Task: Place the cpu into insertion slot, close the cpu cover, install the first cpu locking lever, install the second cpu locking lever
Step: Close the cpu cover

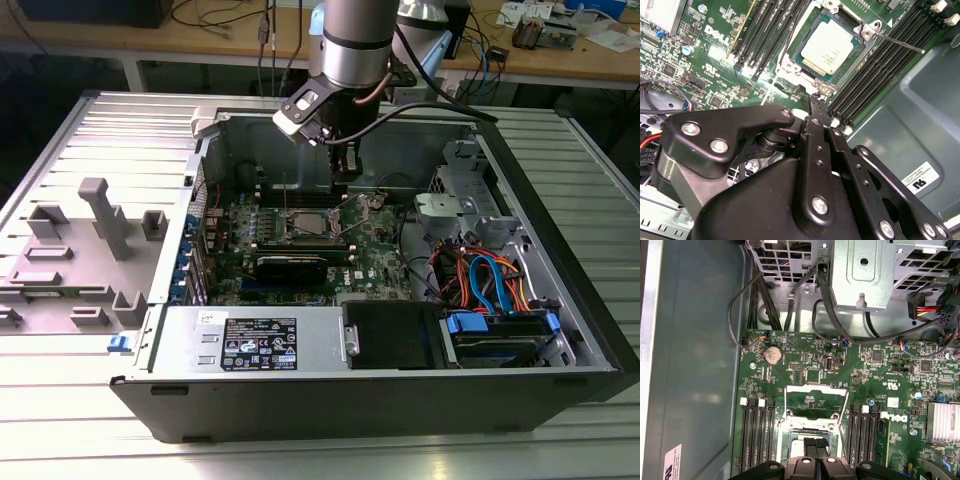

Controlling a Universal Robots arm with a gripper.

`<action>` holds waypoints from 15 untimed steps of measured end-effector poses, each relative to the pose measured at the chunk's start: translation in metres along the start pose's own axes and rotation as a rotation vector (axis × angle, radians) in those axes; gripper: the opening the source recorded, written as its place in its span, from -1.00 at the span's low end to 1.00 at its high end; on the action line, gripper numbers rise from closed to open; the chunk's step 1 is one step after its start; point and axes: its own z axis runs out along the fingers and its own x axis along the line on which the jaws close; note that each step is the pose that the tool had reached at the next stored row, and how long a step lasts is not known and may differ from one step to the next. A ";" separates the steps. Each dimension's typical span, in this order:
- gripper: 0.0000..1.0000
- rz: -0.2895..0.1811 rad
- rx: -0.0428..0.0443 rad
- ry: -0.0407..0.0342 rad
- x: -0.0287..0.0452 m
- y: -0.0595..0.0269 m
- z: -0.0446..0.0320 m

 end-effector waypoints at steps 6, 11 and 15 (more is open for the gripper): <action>-0.79 0.000 0.0000 0.0001 -0.0001 0.0019 0.0000; -0.79 0.000 0.0000 0.0001 -0.0002 0.0034 0.0001; -0.79 0.000 0.0000 0.0000 -0.0003 0.0044 0.0001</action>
